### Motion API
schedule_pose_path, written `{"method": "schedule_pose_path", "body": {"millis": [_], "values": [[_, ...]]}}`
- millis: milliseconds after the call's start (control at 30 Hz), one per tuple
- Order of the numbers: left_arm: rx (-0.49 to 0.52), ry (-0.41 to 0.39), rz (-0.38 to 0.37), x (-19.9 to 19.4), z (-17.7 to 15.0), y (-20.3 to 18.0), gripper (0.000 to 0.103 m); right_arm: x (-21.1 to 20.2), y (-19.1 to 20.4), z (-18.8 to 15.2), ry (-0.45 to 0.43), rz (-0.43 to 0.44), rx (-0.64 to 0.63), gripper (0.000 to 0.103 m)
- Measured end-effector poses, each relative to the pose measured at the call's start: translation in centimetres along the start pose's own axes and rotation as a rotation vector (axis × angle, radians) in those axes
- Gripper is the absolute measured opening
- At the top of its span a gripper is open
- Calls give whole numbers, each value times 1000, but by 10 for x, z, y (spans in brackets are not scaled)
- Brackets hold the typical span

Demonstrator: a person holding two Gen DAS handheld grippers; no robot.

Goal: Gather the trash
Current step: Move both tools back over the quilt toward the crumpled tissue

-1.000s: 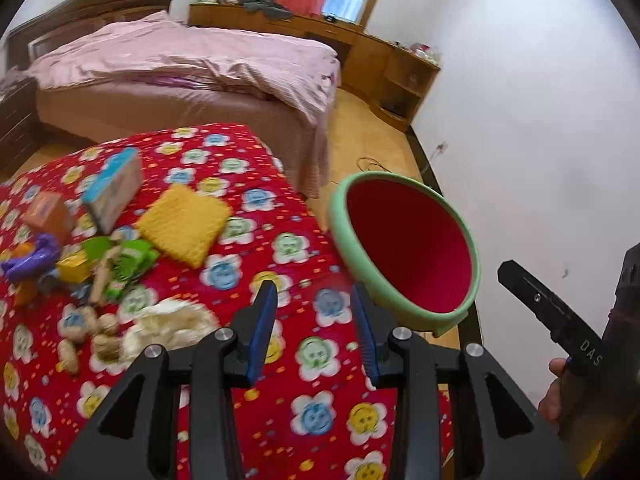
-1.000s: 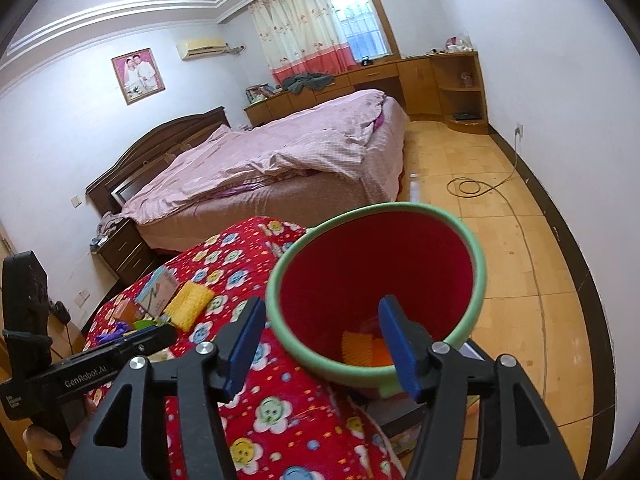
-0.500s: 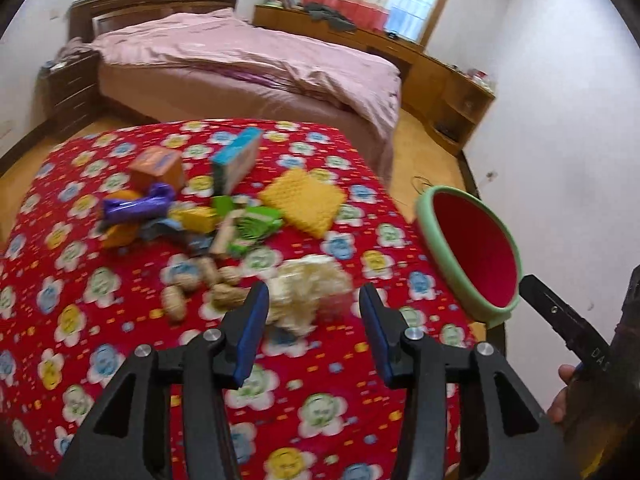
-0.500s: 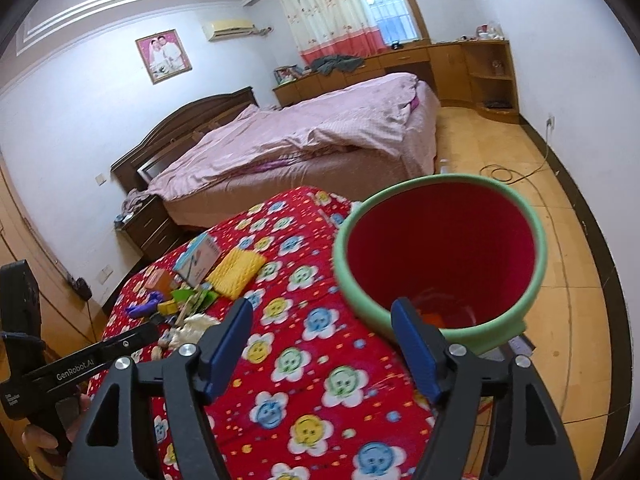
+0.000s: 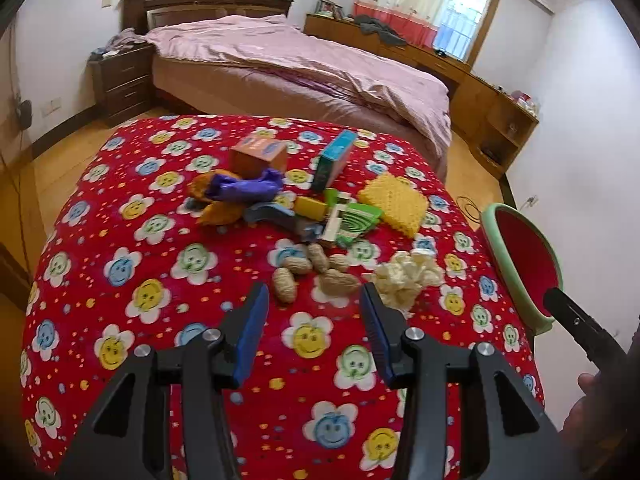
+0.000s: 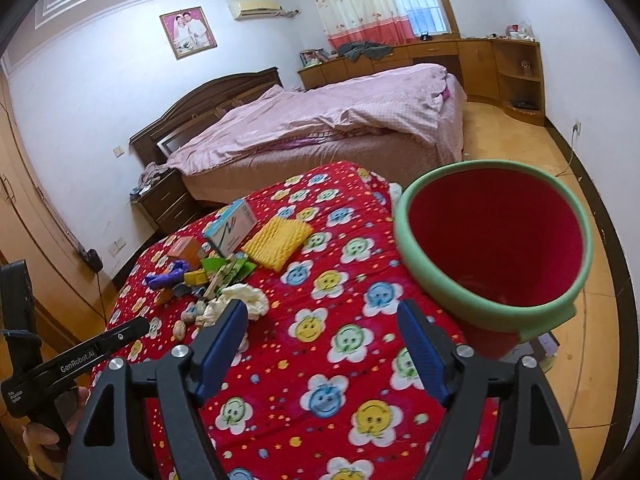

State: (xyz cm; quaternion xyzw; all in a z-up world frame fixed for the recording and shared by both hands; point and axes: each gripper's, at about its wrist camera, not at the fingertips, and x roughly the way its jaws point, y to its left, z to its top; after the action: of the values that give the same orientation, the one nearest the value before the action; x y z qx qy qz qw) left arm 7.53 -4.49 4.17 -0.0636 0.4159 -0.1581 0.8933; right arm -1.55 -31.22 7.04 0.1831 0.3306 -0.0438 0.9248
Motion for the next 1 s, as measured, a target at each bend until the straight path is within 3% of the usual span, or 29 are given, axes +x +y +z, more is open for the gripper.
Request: {"method": "schedule_pose_path", "body": {"millis": [733,833,1000], "values": [[-101,-11,93,5,-11,59,48,52,47,-15,97,37,-54,81],[-104,-10,99,7,-12,62,48,63,55,-16,113,49,-74,89],[-121,-10,112,9,-12,70,48,84,69,-16,141,56,-111,89]]}}
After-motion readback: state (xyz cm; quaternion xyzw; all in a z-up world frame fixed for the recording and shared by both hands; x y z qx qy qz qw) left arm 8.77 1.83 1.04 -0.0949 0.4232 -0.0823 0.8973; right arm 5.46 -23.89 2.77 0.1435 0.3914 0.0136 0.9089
